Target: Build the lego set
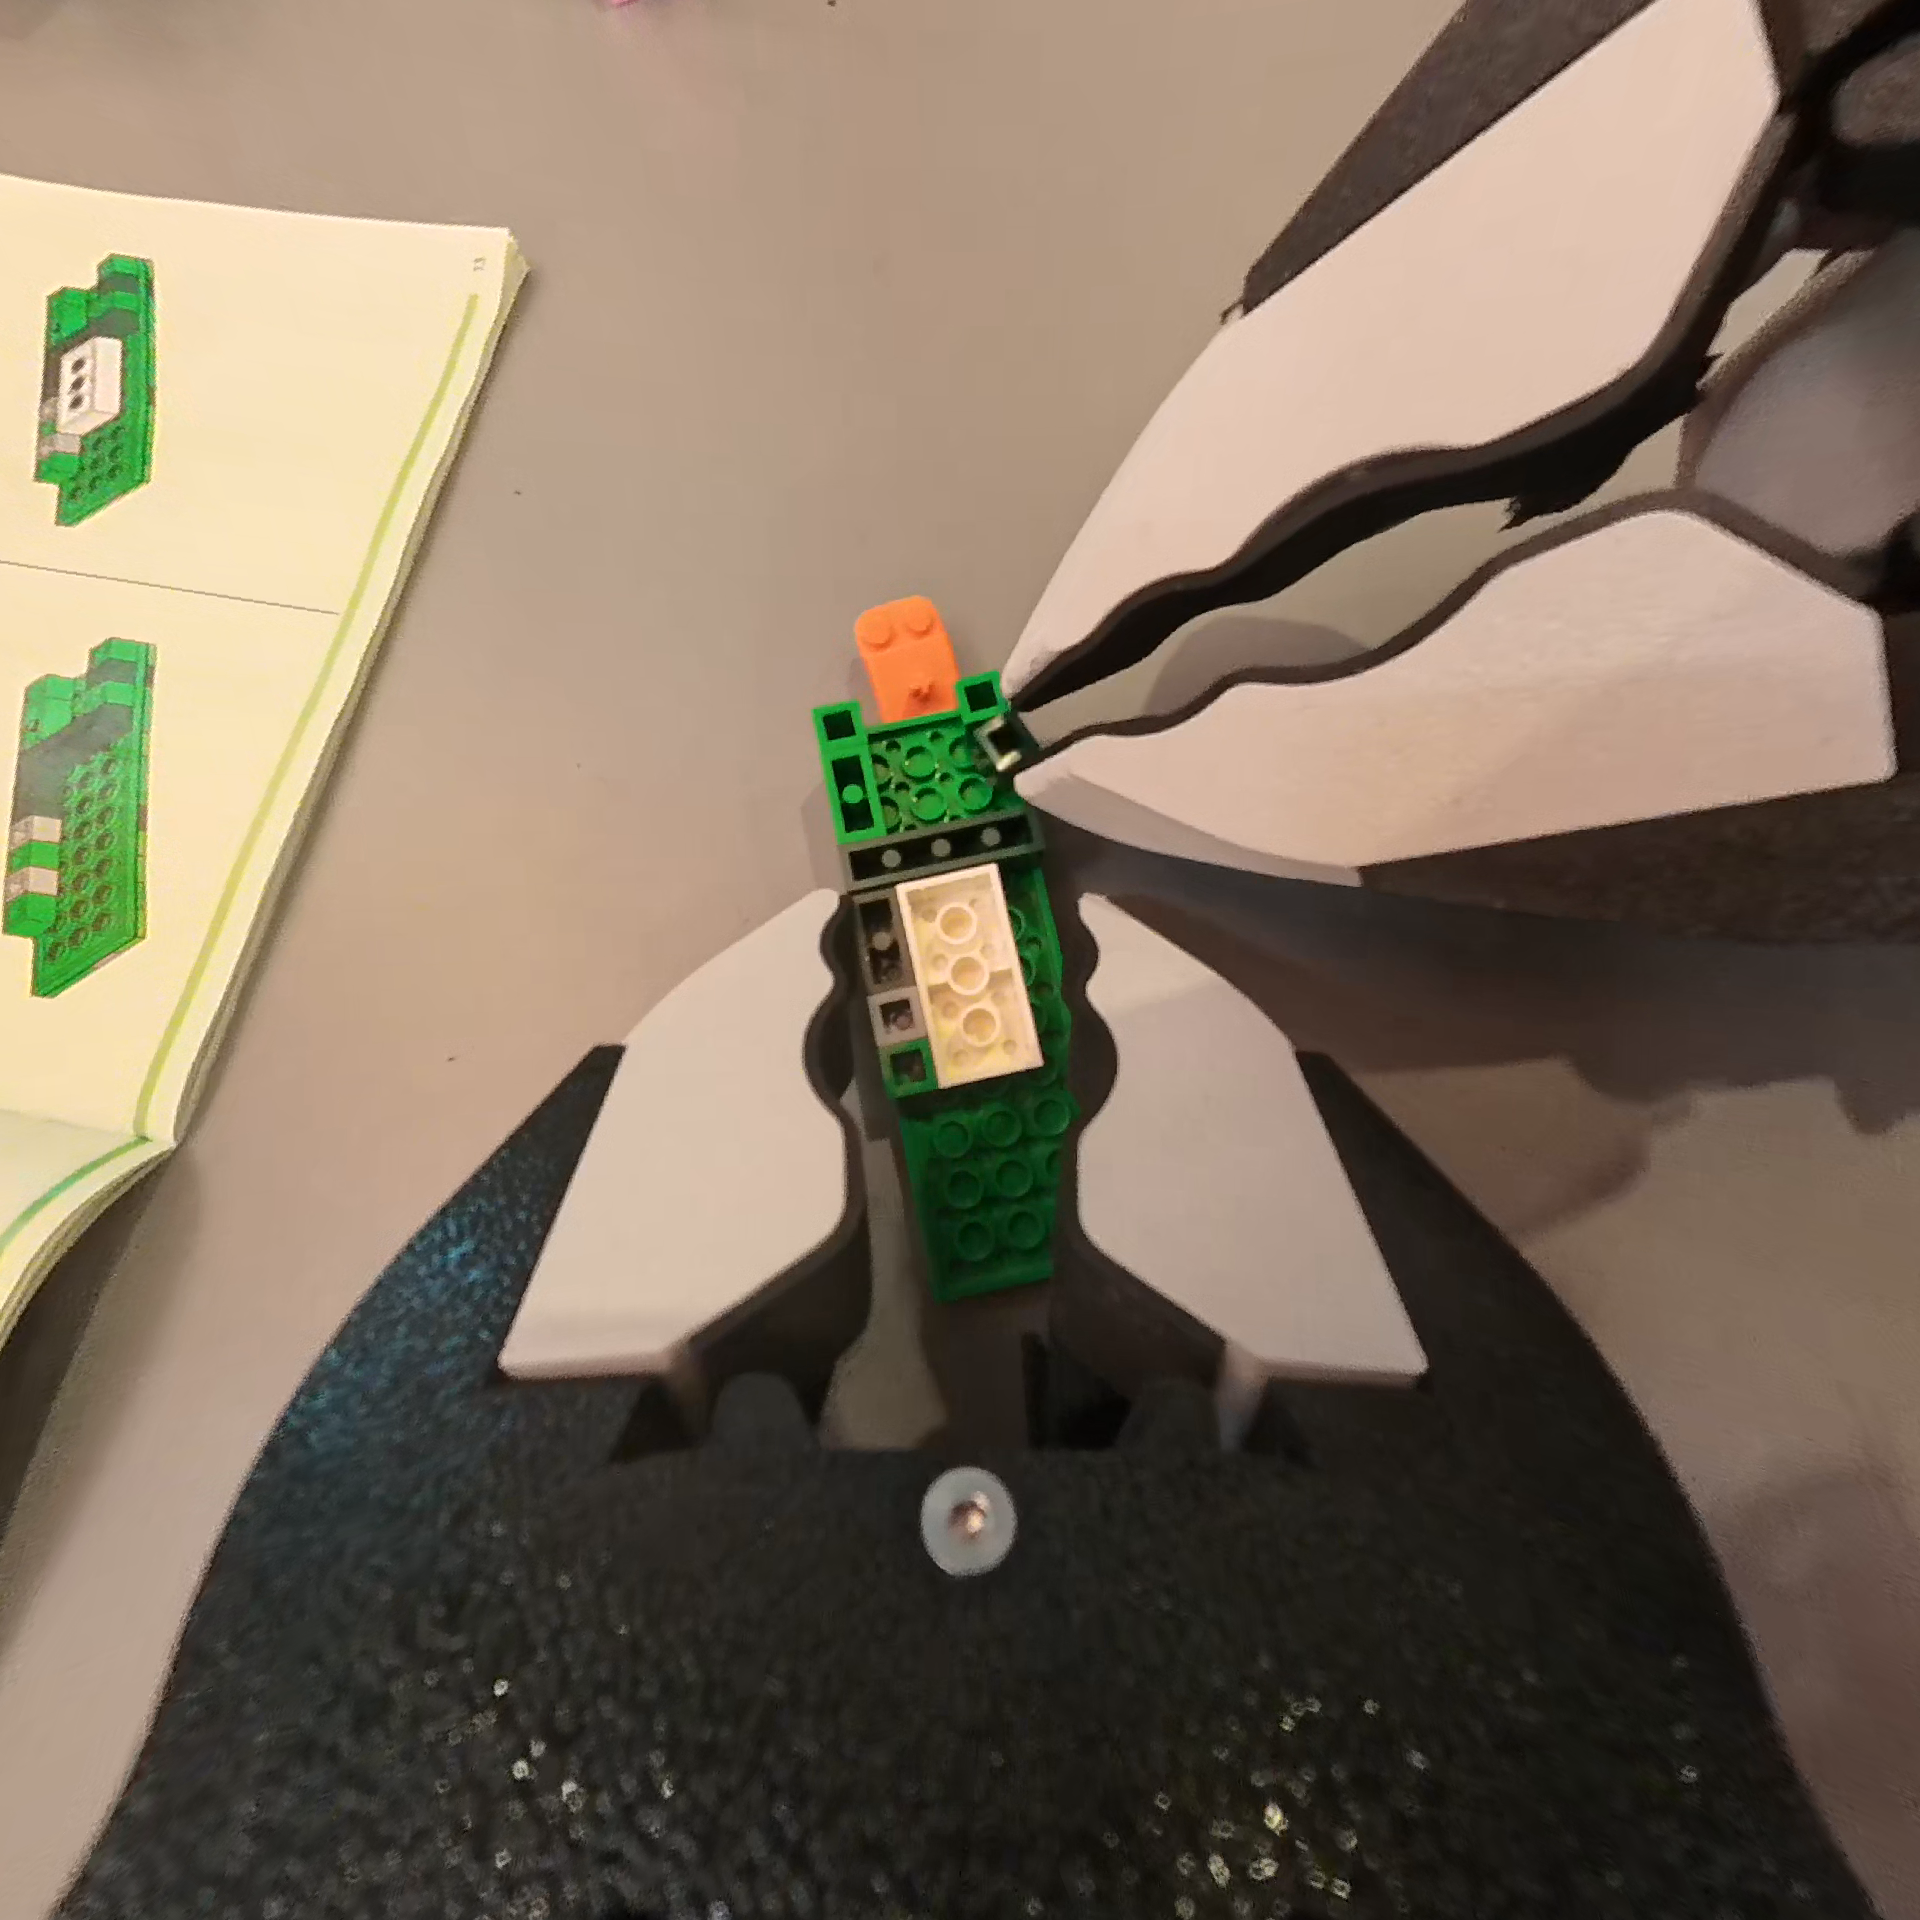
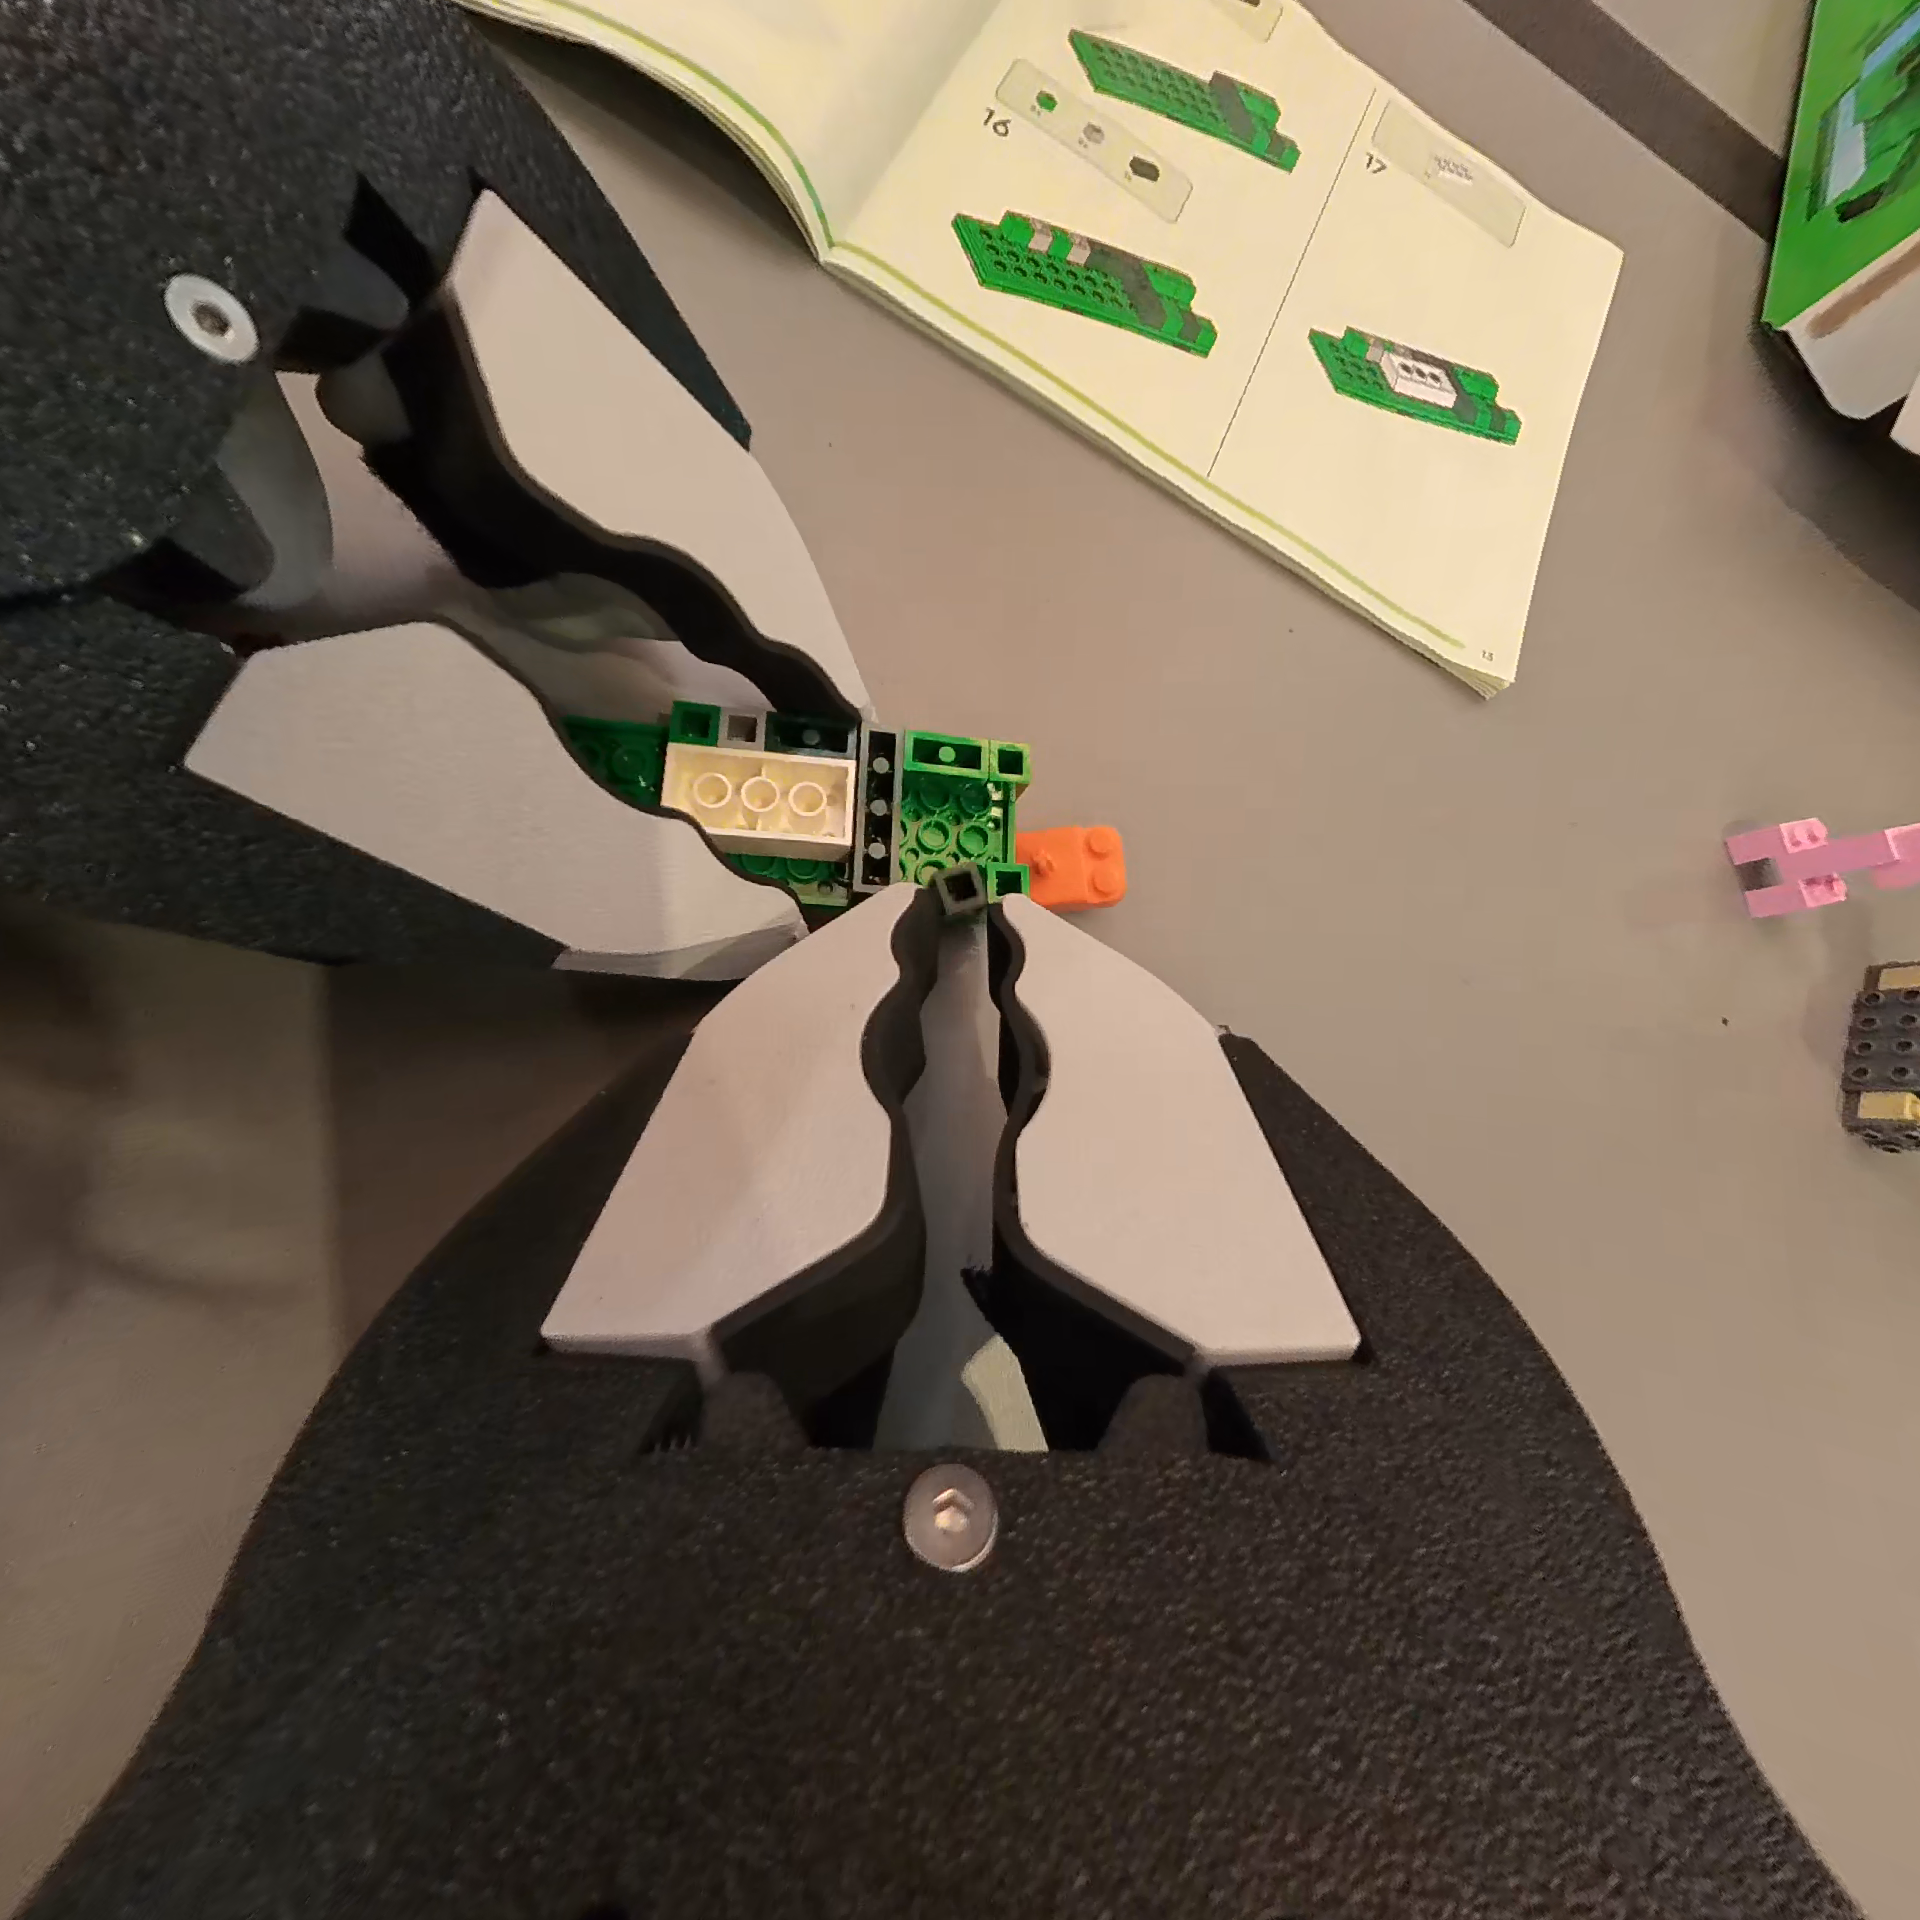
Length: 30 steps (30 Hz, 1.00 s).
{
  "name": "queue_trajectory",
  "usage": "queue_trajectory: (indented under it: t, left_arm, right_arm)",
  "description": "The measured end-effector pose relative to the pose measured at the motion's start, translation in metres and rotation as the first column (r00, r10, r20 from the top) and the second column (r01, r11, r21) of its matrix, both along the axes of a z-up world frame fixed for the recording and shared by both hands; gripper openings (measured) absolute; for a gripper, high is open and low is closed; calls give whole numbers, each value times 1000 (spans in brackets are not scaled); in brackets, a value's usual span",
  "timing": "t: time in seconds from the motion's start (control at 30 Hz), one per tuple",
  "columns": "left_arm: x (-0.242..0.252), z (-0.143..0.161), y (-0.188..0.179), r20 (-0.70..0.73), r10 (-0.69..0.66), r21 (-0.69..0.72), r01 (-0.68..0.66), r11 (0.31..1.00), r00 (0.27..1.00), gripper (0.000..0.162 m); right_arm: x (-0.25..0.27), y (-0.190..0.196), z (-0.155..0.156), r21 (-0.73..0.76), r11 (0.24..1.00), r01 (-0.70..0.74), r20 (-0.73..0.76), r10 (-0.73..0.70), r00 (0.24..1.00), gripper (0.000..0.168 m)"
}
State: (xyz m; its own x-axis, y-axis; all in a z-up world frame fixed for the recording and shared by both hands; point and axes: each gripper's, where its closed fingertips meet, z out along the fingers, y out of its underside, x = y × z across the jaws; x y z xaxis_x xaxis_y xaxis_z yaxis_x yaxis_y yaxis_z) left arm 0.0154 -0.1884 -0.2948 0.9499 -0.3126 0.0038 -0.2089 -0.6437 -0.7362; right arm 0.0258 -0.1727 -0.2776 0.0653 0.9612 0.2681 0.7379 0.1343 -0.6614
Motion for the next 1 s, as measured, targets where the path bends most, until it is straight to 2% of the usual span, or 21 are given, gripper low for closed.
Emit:
queue_trajectory:
  t: [0.47,0.6,0.67,0.73,0.8,0.87,0.93,1.0]
  left_arm:
    - [0,0,0,6,-3,-1,3,1000,1000,38]
    - [-1,0,0,14,-9,-1,9,1000,1000,37]
    - [-1,0,-1,19,-13,-1,13,1000,1000,37]
    - [-1,0,-1,22,-15,-2,15,1000,1000,37]
    - [-1,0,-1,24,-17,-2,17,1000,1000,37]
    - [-1,0,-1,23,-18,-1,19,1000,1000,37]
    - [-1,0,-1,18,-19,1,19,1000,1000,37]
    - [-1,0,-1,13,-19,2,19,1000,1000,37]
  right_arm:
    - [4,-4,0,-29,999,-32,-26,31,999,11]
    - [6,-7,13,-30,987,-161,-116,156,981,12]
    - [9,-7,17,-18,968,-249,-163,242,956,19]
    - [11,-7,17,41,943,-331,-190,333,924,30]
    - [14,-11,11,136,890,-435,-141,452,881,34]
    - [15,-11,7,200,846,-494,-70,516,854,27]
    - [9,-9,11,134,859,-494,-78,506,859,6]
    - [-1,-7,24,61,877,-476,-130,480,868,0]
